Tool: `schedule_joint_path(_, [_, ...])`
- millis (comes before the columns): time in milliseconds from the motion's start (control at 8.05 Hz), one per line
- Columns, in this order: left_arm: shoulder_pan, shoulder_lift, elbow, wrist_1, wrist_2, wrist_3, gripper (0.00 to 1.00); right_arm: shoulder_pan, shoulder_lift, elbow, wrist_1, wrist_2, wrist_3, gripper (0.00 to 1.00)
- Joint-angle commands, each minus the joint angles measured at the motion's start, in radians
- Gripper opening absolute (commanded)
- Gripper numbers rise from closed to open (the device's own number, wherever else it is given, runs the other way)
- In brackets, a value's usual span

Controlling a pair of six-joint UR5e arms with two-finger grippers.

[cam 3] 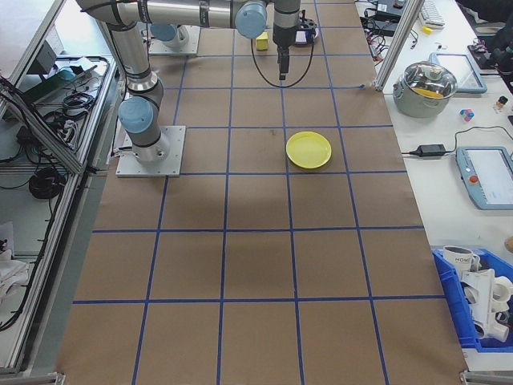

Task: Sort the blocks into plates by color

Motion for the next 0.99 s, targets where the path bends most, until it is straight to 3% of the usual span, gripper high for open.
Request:
schedule_joint_path(0, [0.002,-0.002,-0.001,0.0,0.001,0.006,1.0,0.0,-0.001,0.001,-0.006,0.0,0.002,1.0])
schedule_joint_path(249, [0.047,-0.018,-0.016,0.008,0.001,0.109,1.0,-0.002,-0.004,-0.002,-0.007,0.0,-0.004,1.0])
schedule_joint_path(497, [0.199,-0.028,-0.025,0.007,-0.004,0.275,1.0,-0.002,-0.005,-0.002,-0.008,0.0,-0.004,1.0])
schedule_joint_path(746, [0.262,-0.02,-0.126,0.092,0.004,0.403,0.99,-0.002,-0.002,0.001,-0.009,0.001,-0.004,1.0])
schedule_joint_path(870, [0.275,-0.02,-0.213,0.188,0.054,0.446,0.97,-0.002,0.001,0.002,-0.008,0.001,-0.004,1.0])
